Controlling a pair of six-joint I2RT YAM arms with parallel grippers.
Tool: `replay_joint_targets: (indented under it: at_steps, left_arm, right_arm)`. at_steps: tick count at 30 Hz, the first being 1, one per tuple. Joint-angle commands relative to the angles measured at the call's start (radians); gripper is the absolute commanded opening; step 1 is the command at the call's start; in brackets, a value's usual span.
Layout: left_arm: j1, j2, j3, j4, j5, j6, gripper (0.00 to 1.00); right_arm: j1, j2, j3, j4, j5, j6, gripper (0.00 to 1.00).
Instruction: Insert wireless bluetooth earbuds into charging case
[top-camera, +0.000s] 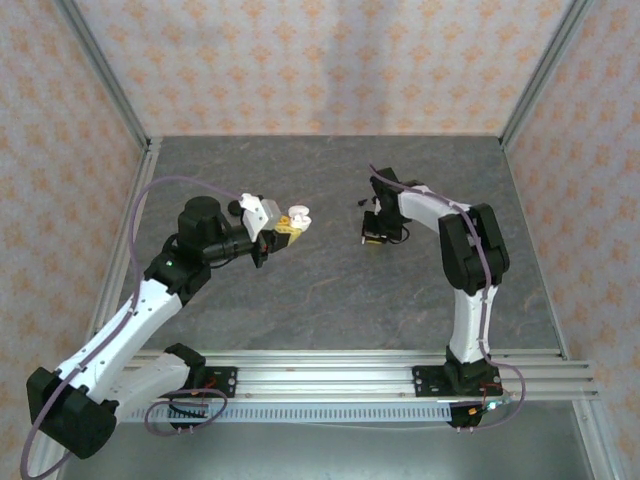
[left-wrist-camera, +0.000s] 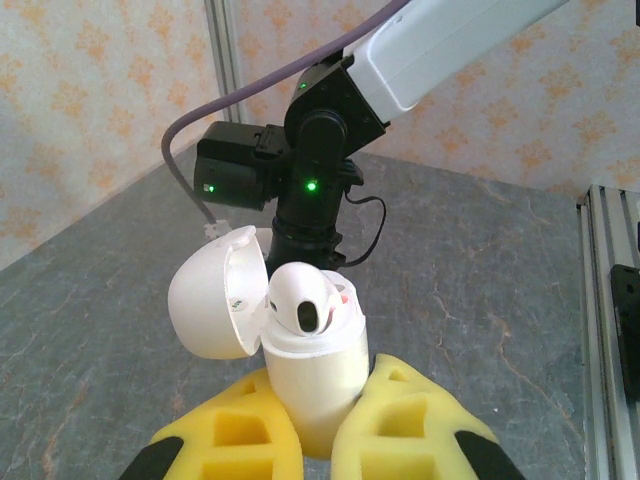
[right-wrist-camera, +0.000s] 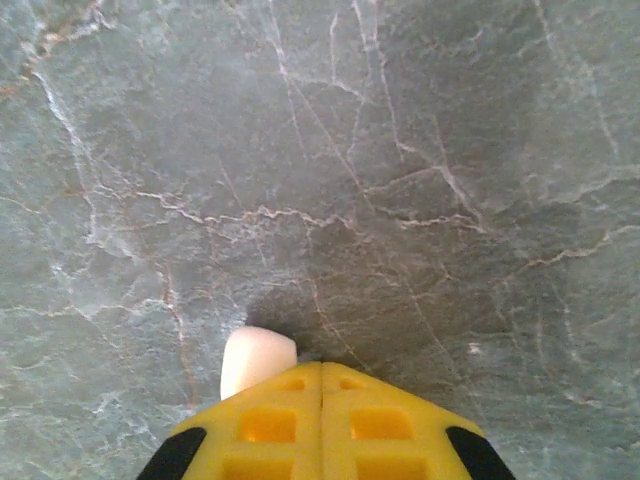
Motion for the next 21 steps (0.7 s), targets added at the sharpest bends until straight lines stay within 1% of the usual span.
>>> replay_joint_targets:
  at_steps: [1,4,8,12,15,20,21]
  left_arm:
    - [-0.003,-0.032,-0.010,0.014,-0.006,-0.002,0.00]
    - [-0.004,-0.040,-0.011,0.009,-0.007,-0.001,0.00]
    - [-0.004,-0.052,-0.011,0.001,-0.010,-0.002,0.00]
    - [-0.004,-0.061,-0.014,-0.001,-0.013,0.000,0.00]
    - [-0.003,-0.062,-0.019,0.003,-0.013,-0.002,0.00]
    - [-0.003,-0.064,-0.016,-0.003,-0.012,0.005,0.00]
    - [-0.004,-0.066,-0.015,-0.005,-0.013,0.007,0.00]
  right_arm:
    - [0.033,-0.021,-0.061,-0.093,-0.074,0.042,0.02]
    - [0.041,-0.042,-0.064,-0.092,-0.076,0.060,0.02]
    - [0.037,-0.077,-0.049,-0.127,0.001,0.084,0.01]
    - [0.026,-0.116,-0.057,-0.100,0.008,0.135,0.02]
    - [0.025,-0.129,-0.074,-0.050,0.005,0.169,0.10]
    - [0.025,-0.127,-0.096,0.041,-0.004,0.219,0.30]
    - [0.024,-0.124,-0.095,0.050,0.003,0.222,0.31]
